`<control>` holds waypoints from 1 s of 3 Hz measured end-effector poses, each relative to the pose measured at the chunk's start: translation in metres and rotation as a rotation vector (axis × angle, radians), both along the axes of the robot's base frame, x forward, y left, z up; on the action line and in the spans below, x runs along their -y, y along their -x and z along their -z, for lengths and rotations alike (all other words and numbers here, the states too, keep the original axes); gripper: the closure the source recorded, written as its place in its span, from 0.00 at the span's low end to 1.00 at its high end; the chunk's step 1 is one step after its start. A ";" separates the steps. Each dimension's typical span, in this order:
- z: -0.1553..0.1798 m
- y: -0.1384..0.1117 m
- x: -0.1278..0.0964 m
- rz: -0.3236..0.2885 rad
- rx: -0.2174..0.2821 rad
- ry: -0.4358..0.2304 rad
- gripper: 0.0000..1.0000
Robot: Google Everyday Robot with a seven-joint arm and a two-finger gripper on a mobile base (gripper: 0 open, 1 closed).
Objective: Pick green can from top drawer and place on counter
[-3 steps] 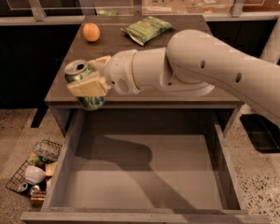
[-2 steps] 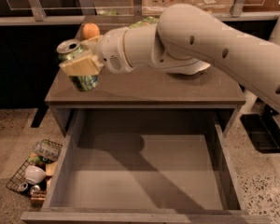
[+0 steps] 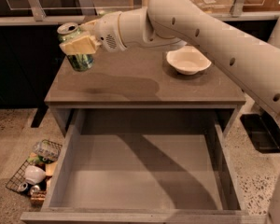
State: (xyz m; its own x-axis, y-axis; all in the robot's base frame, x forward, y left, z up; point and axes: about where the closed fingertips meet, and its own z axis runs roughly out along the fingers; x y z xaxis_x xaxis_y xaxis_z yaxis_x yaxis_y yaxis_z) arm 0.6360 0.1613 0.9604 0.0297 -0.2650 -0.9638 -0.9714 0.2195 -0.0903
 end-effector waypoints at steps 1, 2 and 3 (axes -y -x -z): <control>0.014 -0.033 0.016 -0.023 -0.010 -0.050 1.00; 0.032 -0.053 0.037 -0.018 -0.020 -0.089 1.00; 0.055 -0.062 0.056 -0.001 -0.031 -0.112 1.00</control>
Offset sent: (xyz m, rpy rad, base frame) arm 0.0796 -0.0727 -0.0560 0.1344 0.0300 -0.0058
